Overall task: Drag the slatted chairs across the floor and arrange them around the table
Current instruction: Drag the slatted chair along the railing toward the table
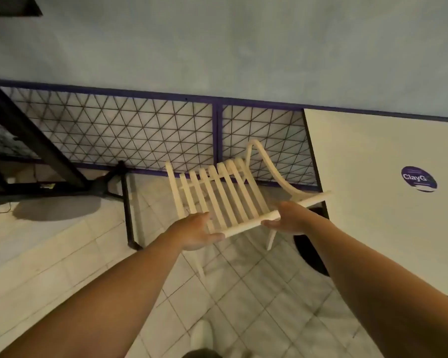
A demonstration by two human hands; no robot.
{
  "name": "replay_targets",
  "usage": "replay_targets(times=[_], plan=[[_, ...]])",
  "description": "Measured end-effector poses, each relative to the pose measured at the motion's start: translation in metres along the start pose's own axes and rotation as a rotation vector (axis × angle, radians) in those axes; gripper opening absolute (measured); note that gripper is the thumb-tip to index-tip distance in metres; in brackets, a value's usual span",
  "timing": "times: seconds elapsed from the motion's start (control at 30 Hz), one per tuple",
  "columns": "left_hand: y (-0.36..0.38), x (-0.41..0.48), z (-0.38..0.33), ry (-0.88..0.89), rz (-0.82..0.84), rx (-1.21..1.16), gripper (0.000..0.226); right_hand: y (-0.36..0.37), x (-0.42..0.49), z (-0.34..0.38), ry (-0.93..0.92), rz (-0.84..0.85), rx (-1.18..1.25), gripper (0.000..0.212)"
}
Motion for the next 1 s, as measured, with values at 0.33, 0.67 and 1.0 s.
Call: replay_targets(times=[0.33,0.67,1.0], plan=[[0.056,0.034,0.001,-0.012,0.143,-0.040,0.082,0.025,0.041,-0.018,-0.026,0.041,-0.144,0.074],[0.084,0.067,-0.022,-0.118,0.113,0.075,0.072,0.026,0.090,-0.066,-0.166,0.172,-0.315,0.064],[0.103,0.093,-0.032,-0.208,0.092,0.171,0.068,0.020,0.131,-0.113,-0.176,0.229,-0.403,0.052]])
Point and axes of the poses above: each hand's wrist, its own x-axis towards the middle knuckle, its own y-axis out of the palm, z = x × y, the point moved 1 cm from there along x, towards the middle knuckle, and after that the axes turned 10 degrees about -z, right-handed, at the moved point
